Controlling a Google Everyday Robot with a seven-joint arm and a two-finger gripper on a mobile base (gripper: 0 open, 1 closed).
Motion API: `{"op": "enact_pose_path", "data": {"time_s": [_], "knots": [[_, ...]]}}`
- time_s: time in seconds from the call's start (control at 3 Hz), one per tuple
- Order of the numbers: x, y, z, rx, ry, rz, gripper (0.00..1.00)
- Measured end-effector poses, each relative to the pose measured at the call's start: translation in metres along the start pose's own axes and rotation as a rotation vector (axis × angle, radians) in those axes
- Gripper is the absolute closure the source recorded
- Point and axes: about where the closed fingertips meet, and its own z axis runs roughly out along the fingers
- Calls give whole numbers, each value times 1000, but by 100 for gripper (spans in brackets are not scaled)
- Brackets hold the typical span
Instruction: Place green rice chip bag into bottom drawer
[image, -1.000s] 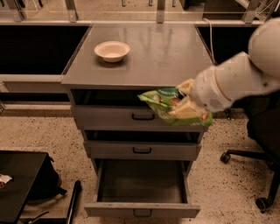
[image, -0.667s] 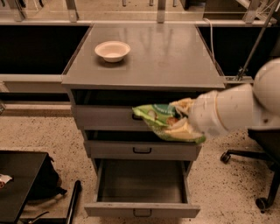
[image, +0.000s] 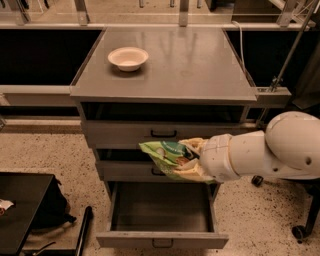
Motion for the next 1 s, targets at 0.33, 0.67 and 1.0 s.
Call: {"op": "enact_pose_path", "data": {"time_s": [0.33, 0.67, 1.0], "knots": [[21, 20, 45, -37, 2, -33, 100], [52, 41, 105, -35, 9, -64, 100], [87, 61, 160, -33, 28, -42, 100]]}}
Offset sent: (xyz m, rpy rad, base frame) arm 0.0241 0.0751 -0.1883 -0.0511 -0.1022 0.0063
